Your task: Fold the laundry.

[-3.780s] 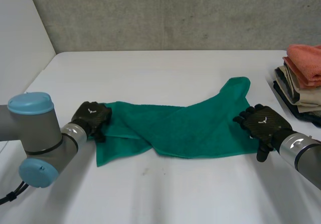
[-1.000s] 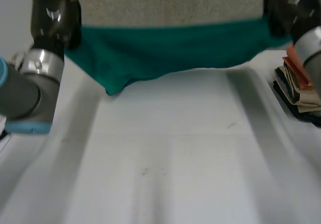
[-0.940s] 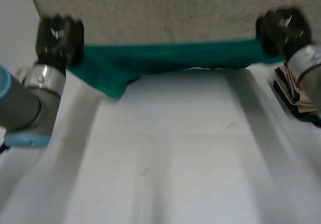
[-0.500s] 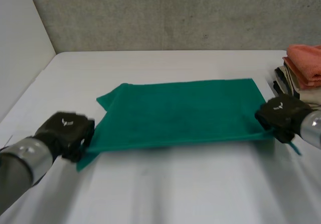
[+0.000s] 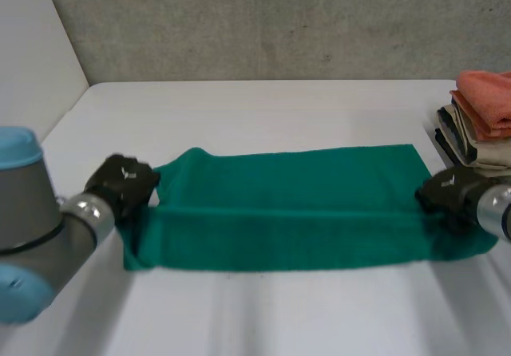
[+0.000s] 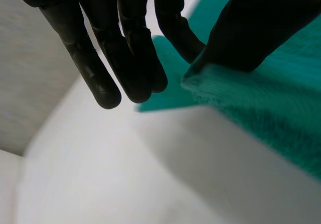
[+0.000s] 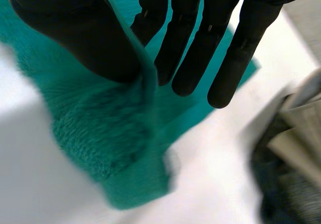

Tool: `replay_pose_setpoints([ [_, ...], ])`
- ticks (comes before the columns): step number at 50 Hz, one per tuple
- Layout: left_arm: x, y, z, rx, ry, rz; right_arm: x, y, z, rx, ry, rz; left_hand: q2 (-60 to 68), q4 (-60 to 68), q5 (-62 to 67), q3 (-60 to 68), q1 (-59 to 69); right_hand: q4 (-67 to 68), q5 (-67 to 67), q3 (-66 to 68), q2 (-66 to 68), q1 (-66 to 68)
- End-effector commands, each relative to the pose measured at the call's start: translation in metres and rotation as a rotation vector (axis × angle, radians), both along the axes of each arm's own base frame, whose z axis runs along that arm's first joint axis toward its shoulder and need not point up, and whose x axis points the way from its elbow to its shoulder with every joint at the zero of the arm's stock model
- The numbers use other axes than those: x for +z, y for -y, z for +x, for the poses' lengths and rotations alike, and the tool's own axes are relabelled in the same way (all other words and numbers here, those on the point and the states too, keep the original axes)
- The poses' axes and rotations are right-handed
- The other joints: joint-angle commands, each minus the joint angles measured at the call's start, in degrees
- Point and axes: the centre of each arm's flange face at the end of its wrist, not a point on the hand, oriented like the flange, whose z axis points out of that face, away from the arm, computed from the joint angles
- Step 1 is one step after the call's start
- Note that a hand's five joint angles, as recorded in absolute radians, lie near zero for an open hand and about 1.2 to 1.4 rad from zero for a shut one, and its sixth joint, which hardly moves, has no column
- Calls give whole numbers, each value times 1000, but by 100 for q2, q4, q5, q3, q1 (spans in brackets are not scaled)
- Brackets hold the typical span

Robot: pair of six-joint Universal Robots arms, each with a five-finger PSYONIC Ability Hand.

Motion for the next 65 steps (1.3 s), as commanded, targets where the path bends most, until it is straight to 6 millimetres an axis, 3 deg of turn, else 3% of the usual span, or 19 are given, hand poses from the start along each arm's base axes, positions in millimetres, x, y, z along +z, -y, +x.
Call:
replay_pose_setpoints([
  [1,59,91,-13,94,-105,-391,86,68,36,-32,161,-472,1124,1114,1302,1144,1363,1133,1122,1161,1228,1466],
  [3,106,108,-22,69,-179,-592,117,79,43,-37,230,-620,1124,1114,1302,1144,1363,1133,1122,1161,1228,1466],
  [4,124,112,-24,58,-205,-666,147,87,48,-35,299,-767,1124,1114,1302,1144,1363,1133,1122,1161,1228,1466],
  [5,156,119,-26,37,-257,-814,163,88,49,-33,332,-842,1124,1114,1302,1144,1363,1133,1122,1161,1228,1466],
  [7,185,120,-29,8,-313,-951,202,90,49,-32,403,-1040,1124,1114,1302,1144,1363,1133,1122,1161,1228,1466],
  [10,230,115,-23,-5,-397,-1142,228,90,47,-38,456,-1198,1124,1114,1302,1144,1363,1133,1122,1161,1228,1466],
  [13,245,115,-11,14,-425,-1183,241,85,53,-30,492,-1278,1124,1114,1302,1144,1363,1133,1122,1161,1228,1466],
  [17,226,120,-4,33,-413,-1091,227,78,70,3,500,-1206,1124,1114,1302,1144,1363,1133,1122,1161,1228,1466],
  [20,196,122,-2,38,-401,-981,208,80,71,3,485,-1138,1124,1114,1302,1144,1363,1133,1122,1161,1228,1466],
  [28,114,117,10,70,-371,-733,125,92,78,11,432,-906,1124,1114,1302,1144,1363,1133,1122,1161,1228,1466],
  [36,23,96,2,20,-303,-460,13,87,80,6,329,-545,1124,1114,1302,1144,1363,1133,1122,1161,1228,1466],
  [39,-6,82,1,18,-266,-350,-4,79,80,3,293,-458,1124,1114,1302,1144,1363,1133,1122,1161,1228,1466],
  [44,-14,48,10,35,-176,-166,-17,49,69,13,161,-270,1124,1114,1302,1144,1363,1133,1122,1161,1228,1466],
  [47,-5,17,19,37,-88,-23,-8,28,63,36,86,-202,1124,1114,1302,1144,1363,1133,1122,1161,1228,1466],
  [51,3,-31,34,65,62,206,12,-38,43,143,-135,49,1124,1114,1302,1144,1363,1133,1122,1161,1228,1466],
  [53,11,-62,43,72,151,346,17,-53,34,169,-181,126,1124,1114,1302,1144,1363,1133,1122,1161,1228,1466],
  [56,16,-88,47,50,218,451,19,-65,19,185,-238,167,1124,1114,1302,1144,1363,1133,1122,1161,1228,1466],
  [61,20,-79,40,22,217,359,13,-72,12,197,-268,189,1124,1114,1302,1144,1363,1133,1122,1161,1228,1466],
  [65,16,-45,32,34,188,224,17,-58,16,168,-233,111,1124,1114,1302,1144,1363,1133,1122,1161,1228,1466],
])
